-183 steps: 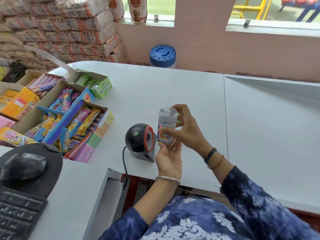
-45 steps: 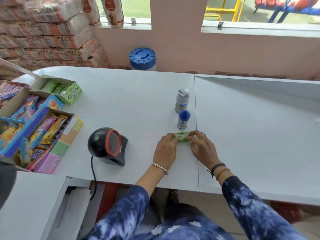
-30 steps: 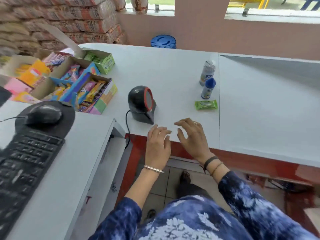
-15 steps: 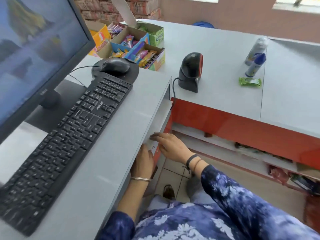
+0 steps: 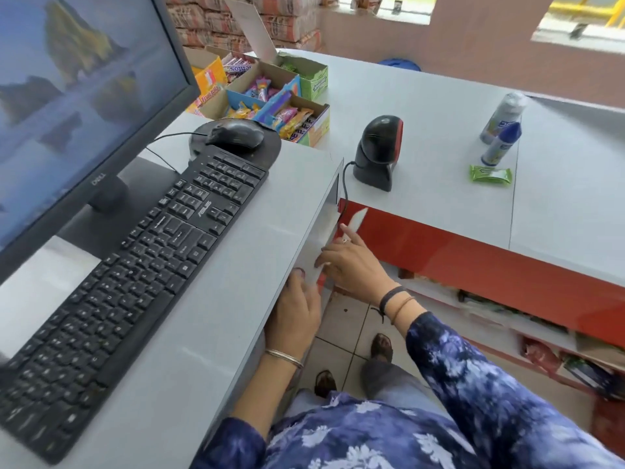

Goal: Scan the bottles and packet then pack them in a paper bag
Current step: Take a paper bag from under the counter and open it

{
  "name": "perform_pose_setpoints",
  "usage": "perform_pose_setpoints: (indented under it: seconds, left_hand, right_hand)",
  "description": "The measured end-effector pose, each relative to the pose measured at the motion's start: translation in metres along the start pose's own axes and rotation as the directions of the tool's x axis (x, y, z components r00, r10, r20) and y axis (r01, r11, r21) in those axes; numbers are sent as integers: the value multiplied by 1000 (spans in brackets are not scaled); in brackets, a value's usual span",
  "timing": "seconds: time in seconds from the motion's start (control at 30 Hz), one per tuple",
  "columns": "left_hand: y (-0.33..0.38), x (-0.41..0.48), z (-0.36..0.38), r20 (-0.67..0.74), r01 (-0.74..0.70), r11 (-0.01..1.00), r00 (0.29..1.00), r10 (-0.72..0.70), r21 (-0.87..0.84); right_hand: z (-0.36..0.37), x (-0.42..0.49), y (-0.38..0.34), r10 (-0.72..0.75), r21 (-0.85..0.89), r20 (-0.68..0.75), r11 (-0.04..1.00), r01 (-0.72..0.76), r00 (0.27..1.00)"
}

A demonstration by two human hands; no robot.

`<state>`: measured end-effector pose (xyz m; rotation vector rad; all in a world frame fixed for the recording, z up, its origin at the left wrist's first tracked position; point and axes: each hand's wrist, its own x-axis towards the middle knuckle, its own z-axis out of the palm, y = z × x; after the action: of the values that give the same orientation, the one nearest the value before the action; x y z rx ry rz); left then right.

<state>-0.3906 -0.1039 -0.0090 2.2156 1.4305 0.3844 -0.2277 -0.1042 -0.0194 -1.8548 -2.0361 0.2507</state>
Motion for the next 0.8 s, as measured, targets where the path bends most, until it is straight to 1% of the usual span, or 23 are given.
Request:
perform_pose_setpoints:
  seconds: [0.03,0.13,0.17,0.2,0.23,0.3,0.37,0.4,0.47,0.5,0.53,0.57,0.6,0.63,0.7,0.77,0.8]
  left_hand:
    - [7,-1,0,69,-20,1000,997,19,15]
    - [44,9,0,211,-155,972,971,116,178]
    - [57,14,0,238,-192,959,961,140,209]
    - [71,22,0,246,-209,958,956,158,195]
    - [84,31,-2,275,-227,961,945,178,156]
    - [112,57,-3,339,-258,966,908,246,-12]
    - [139,86,-5,383,-258,940,864,327,-221]
    - [147,100,-7,383,-233,917,854,353,-324]
    - [182,138,-4,380,-150,830,835,397,-538]
    - [197,155,-4,377,-104,783,832,406,-613]
    - [218,178,-1,362,-86,740,831,423,-667]
    - [235,200,3,334,-101,720,835,437,-687]
    - [253,221,6,290,-142,709,844,452,-691]
    - [270,242,9,233,-201,712,856,462,-672]
    - [306,280,10,98,-313,714,877,471,-626]
    - [342,318,4,-48,-399,707,886,460,-584]
    - [358,337,0,-122,-435,700,884,451,-567]
  right_hand:
    - [-11,-4,4,15,-3,45,1000,-15,999]
    - [-45,-21,11,95,45,172,994,-104,981]
    - [-57,-26,14,141,91,208,982,-163,968]
    - [-71,-30,20,203,163,247,955,-247,948]
    - [-86,-34,29,263,269,289,901,-342,921]
    - [-121,-42,61,349,463,325,751,-470,879]
    - [-158,-52,99,376,587,357,621,-519,855]
    - [-171,-57,113,378,645,383,543,-537,843]
    - [-201,-65,156,440,729,422,355,-585,793]
    - [-213,-65,173,456,732,442,314,-605,772]
    - [-230,-64,195,458,704,441,357,-614,772]
    - [-245,-61,210,493,643,424,427,-635,760]
    - [-259,-53,224,555,586,363,488,-646,748]
    - [-273,-44,234,621,561,253,531,-635,742]
    - [-298,-22,261,681,603,14,579,-549,732]
    - [-326,8,288,671,628,-197,646,-434,715]
    - [-340,25,298,640,599,-292,701,-386,710]
